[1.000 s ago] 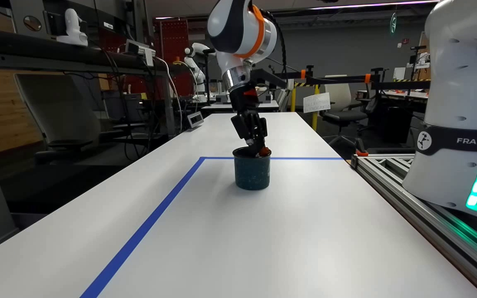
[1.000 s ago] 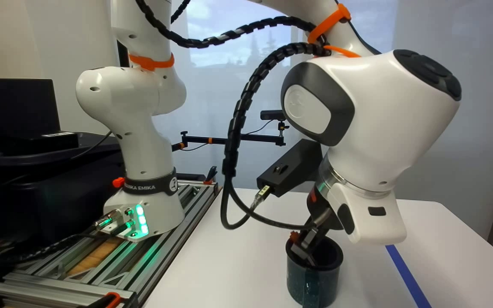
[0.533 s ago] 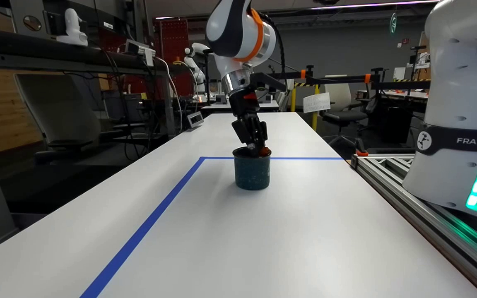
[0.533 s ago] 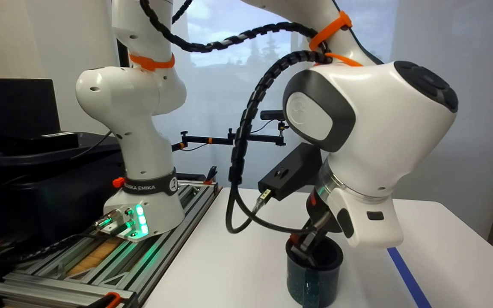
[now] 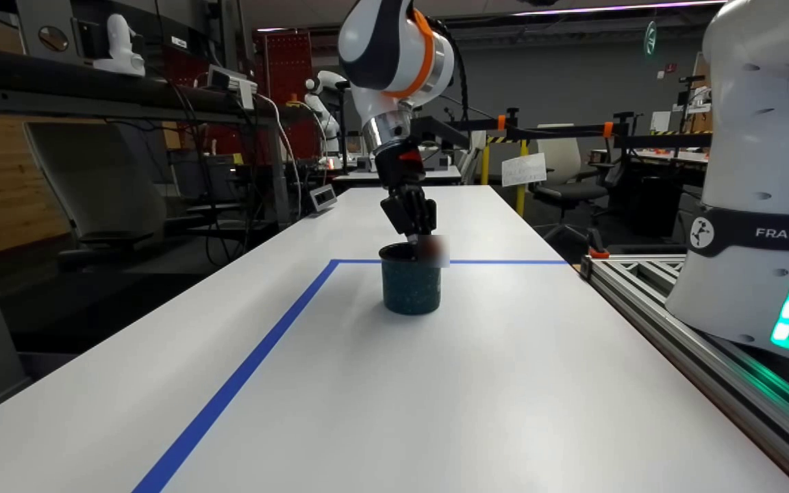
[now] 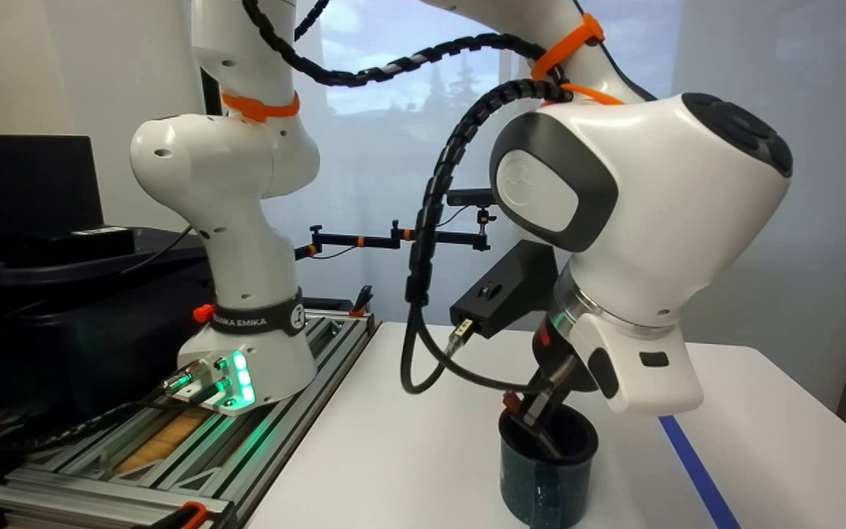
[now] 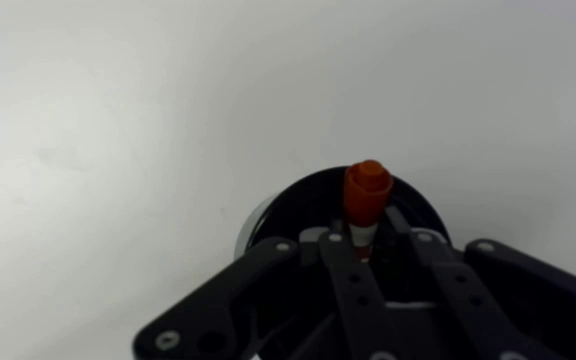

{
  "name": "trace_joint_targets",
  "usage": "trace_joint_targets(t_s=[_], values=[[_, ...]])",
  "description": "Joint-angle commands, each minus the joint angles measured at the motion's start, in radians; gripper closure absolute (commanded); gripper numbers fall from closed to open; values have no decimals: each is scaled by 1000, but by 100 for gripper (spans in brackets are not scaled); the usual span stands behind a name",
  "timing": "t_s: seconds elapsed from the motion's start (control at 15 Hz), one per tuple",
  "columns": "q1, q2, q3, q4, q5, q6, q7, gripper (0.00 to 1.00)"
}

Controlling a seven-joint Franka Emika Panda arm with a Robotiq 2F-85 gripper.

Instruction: Remove the marker from the blue cup and put it on the table

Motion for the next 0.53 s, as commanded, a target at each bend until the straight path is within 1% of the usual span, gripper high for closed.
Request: trace_joint_targets(t_s=[0.0,0.33,0.47], values=[[8,-105,16,-26,-15,-43,13,95],[39,-251,35,-58,-24,-96,13,95],[60,-292,50,-77,-21,-92,-11,95]])
